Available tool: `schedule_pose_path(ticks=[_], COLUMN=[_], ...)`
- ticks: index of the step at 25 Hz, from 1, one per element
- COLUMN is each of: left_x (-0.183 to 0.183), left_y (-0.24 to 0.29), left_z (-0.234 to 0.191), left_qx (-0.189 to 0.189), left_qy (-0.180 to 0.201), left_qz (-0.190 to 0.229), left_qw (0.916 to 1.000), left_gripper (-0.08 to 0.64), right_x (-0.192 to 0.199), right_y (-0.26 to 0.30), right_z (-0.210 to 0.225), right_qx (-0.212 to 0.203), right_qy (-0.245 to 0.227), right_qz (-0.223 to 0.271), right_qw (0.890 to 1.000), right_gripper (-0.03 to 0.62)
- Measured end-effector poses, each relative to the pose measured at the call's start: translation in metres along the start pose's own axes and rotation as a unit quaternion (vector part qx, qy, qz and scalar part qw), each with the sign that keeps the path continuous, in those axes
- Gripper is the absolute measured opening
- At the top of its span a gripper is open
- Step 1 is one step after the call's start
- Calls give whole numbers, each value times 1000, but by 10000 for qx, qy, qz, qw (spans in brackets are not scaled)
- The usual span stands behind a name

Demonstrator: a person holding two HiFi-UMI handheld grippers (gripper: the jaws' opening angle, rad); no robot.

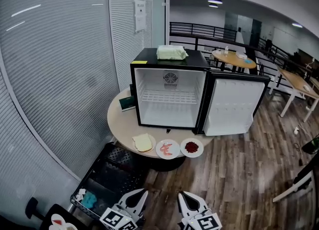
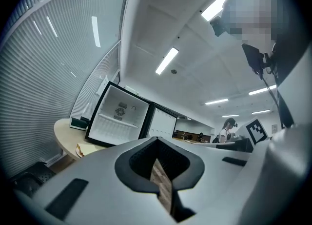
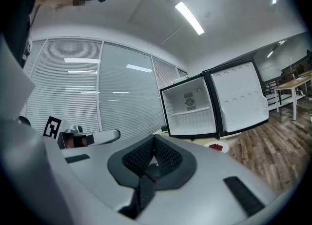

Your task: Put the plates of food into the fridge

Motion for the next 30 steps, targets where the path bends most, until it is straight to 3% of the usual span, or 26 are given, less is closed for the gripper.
schedule_pose_path(ticks=[12, 22, 25, 27, 30], left_x=[12, 1, -5, -11, -20], left_y=[13, 37, 47, 56, 71], left_z=[-21, -95, -127, -148, -178], left_qx=[-353, -449, -403, -285, -130], left_qy=[-203, -287, -316, -279, -370], left_qz=[-79, -168, -146, -188, -376], left_qw=[9991, 9984, 9986, 9990, 9985], left_gripper=[6, 6, 6, 6, 6], right_x=[4, 11, 14, 16, 21], right_y=[16, 92, 130, 158, 197], right_z=[20, 24, 21, 18, 16], right_qx=[-165, -274, -366, -454, -482], right_qy=[217, 851, 1137, 1426, 2128], right_qz=[-49, -520, -836, -1034, -1237], right_qw=[9996, 9946, 9893, 9833, 9680], right_gripper=[6, 10, 29, 87, 104])
Point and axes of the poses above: the fingertips, and each gripper's own axes: y forward along the fingers, z to its right, x out of its underside, the point moved 5 cm from there along -y, backward along the fingers, and after that the axes turned 13 degrees about -z, right-handed, at the moved point
